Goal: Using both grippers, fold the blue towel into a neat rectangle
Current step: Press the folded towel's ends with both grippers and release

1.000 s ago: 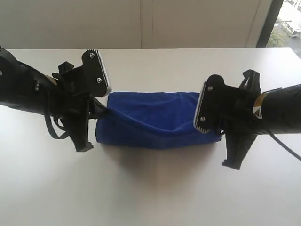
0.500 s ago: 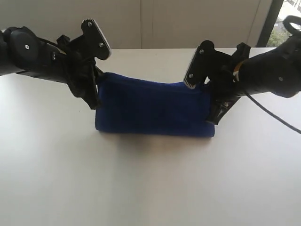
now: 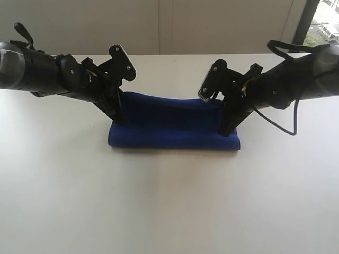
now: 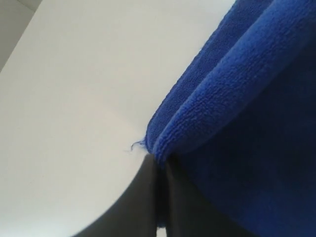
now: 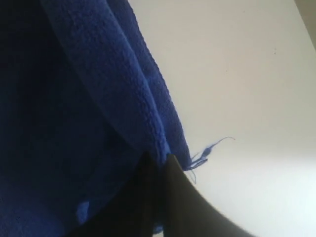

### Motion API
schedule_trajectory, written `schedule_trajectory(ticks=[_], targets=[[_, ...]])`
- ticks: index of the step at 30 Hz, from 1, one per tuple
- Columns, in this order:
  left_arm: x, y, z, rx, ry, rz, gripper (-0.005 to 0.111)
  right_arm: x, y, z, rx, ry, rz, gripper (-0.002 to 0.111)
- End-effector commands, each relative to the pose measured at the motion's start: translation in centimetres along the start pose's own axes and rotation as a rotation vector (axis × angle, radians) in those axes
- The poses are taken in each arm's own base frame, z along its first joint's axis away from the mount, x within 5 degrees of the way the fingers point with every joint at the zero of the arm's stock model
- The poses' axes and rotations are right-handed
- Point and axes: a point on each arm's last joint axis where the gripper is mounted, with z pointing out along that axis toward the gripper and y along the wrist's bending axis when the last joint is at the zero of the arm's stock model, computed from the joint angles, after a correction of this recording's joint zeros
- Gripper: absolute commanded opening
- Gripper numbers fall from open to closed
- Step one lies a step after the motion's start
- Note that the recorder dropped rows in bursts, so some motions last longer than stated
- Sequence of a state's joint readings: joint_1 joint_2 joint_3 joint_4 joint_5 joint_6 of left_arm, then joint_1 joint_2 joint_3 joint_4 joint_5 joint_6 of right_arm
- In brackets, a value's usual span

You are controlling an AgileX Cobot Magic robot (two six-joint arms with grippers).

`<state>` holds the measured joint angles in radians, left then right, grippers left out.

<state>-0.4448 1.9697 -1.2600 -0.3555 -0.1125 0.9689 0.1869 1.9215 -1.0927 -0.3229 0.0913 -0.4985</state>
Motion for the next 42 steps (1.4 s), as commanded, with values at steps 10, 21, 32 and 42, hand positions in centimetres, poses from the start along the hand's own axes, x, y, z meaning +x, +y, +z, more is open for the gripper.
schedule_trajectory(ticks=[10, 21, 32, 42], targets=[[-1.3, 1.3, 0.2, -0.034, -0.040, -0.031, 0.000, -1.3, -2.3, -2.4, 0.064, -0.031, 0.037, 0.000], [-0.2, 0.6, 2.4, -0.038, -0.015, -0.037, 0.000, 0.0, -2.5, 0.4, 0.058, -0.016, 0.058, 0.000], [-0.5, 1.3, 2.3, -0.112, -0.052, -0.043, 0.068, -0.4, -3.0, 0.4, 0.093, -0.077, 0.074, 0.059], [-2.4, 2.9, -0.4, -0.181, -0.119, -0.025, 0.057, -1.8, -4.7, -3.3, 0.149, -0.130, 0.183, 0.026]])
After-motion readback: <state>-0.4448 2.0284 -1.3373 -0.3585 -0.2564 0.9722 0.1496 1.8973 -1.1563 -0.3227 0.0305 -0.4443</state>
